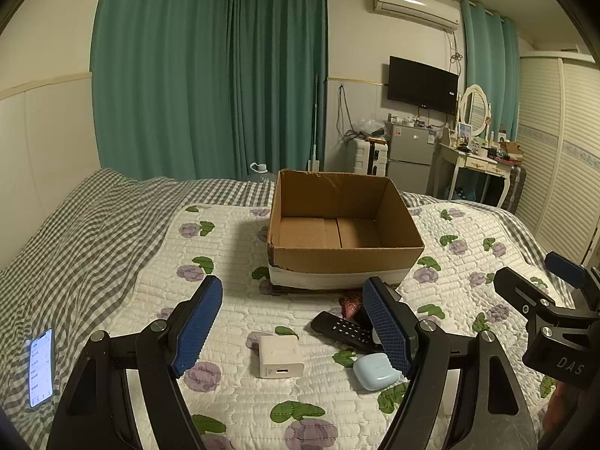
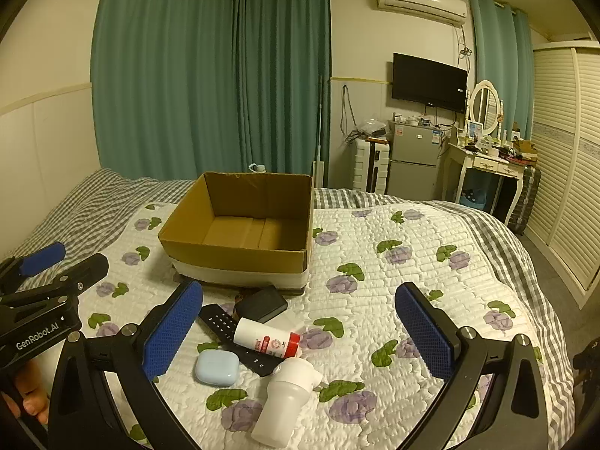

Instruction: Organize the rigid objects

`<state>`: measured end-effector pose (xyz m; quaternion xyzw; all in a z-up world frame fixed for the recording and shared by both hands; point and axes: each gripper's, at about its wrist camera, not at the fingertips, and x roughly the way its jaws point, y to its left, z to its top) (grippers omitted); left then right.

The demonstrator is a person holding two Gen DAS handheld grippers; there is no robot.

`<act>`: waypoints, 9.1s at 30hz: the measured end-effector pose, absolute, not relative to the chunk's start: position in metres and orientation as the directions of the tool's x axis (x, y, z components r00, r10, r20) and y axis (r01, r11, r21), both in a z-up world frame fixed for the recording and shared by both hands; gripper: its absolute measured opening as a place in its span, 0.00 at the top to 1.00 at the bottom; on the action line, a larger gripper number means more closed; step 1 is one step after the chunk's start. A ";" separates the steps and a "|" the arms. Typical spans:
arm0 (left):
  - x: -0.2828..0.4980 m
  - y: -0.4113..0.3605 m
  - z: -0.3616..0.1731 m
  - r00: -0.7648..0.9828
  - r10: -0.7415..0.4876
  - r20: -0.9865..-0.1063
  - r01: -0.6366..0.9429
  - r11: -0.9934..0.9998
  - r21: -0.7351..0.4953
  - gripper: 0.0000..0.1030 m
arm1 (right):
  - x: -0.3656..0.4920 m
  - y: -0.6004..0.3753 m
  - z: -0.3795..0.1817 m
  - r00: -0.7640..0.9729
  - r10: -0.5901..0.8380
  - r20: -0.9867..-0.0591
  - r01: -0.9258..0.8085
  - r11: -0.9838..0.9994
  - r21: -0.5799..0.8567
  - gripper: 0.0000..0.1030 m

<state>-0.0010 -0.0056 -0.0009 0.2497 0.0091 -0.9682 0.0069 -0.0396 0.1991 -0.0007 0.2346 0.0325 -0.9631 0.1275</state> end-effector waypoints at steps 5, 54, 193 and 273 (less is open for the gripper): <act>0.000 -0.005 0.000 -0.877 -0.014 -0.481 0.022 -1.000 -0.012 0.22 | -0.040 0.199 -0.001 -0.857 -0.229 -0.461 0.260 -0.966 -0.004 0.00; 0.002 -0.003 -0.002 -0.877 -0.069 -0.475 0.081 -0.997 -0.005 0.22 | -0.035 0.198 -0.003 -0.853 -0.235 -0.467 0.273 -0.962 -0.015 0.00; -0.049 -0.049 -0.081 -0.711 -0.138 -0.690 0.127 -0.990 0.067 0.29 | -0.095 0.122 -0.132 -0.476 -0.296 -0.828 0.511 -0.859 0.013 0.21; -0.156 0.039 0.026 -0.827 0.024 -0.562 -0.084 -0.993 0.082 0.65 | -0.164 0.191 0.019 -0.728 -0.364 -0.581 0.451 -0.893 -0.006 0.51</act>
